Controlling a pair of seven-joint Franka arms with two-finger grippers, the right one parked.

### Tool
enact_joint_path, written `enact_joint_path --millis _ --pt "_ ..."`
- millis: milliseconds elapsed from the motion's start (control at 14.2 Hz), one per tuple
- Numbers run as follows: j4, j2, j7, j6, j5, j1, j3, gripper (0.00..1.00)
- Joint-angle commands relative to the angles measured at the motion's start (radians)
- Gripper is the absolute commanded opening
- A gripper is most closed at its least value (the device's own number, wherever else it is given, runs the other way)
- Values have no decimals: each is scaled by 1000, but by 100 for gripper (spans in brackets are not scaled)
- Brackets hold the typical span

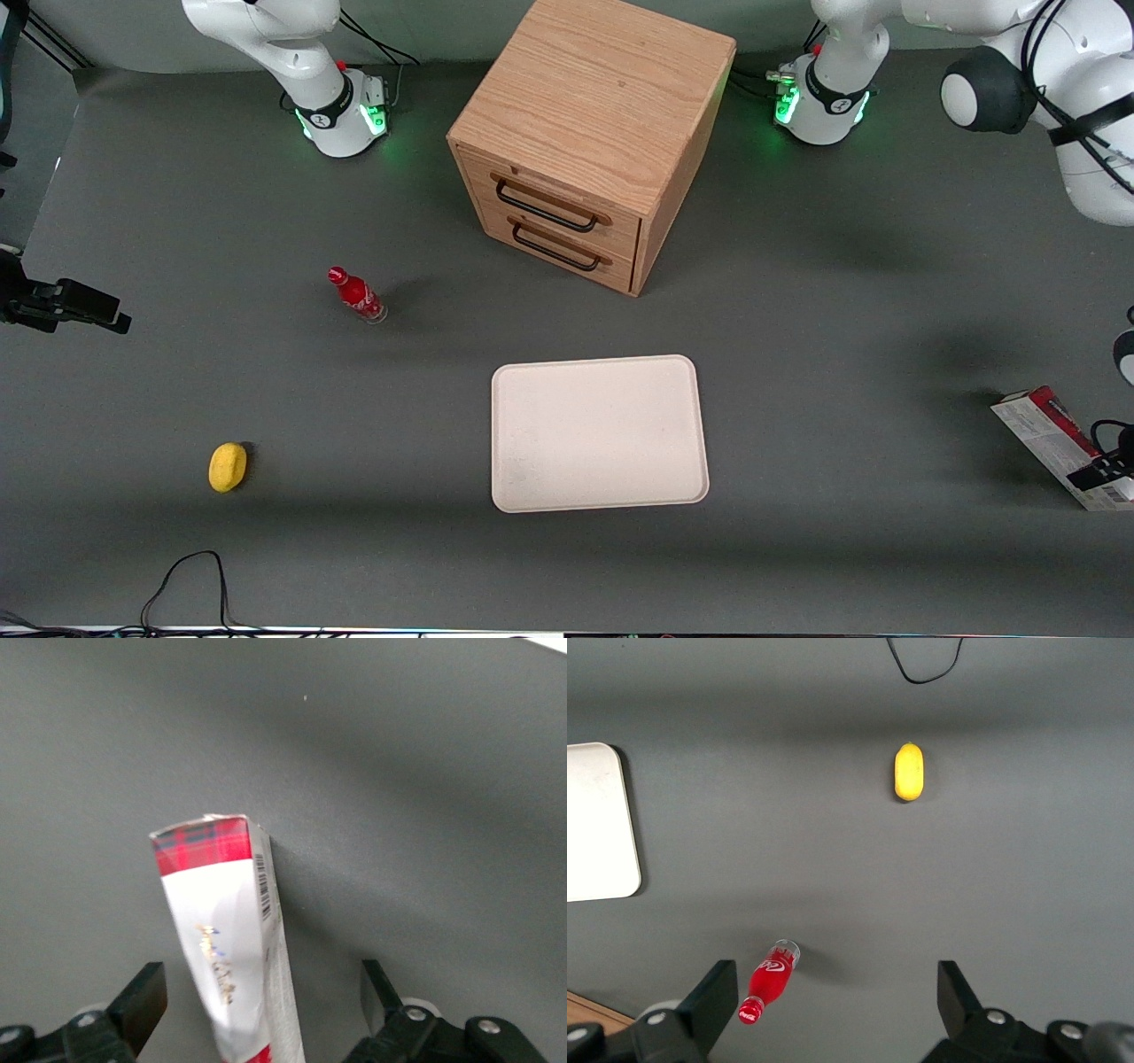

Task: Place red cookie box on tray

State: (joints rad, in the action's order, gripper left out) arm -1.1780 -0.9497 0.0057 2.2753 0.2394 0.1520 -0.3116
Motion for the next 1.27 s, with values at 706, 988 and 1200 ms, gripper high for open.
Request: enact_joint_path --millis 706,988,1200 --pt "32 72 61 -276 52 -5 -14 0" --pt "26 239 197 -440 11 -84 -17 0" --pt "26 366 194 -566 -34 -199 -9 0"
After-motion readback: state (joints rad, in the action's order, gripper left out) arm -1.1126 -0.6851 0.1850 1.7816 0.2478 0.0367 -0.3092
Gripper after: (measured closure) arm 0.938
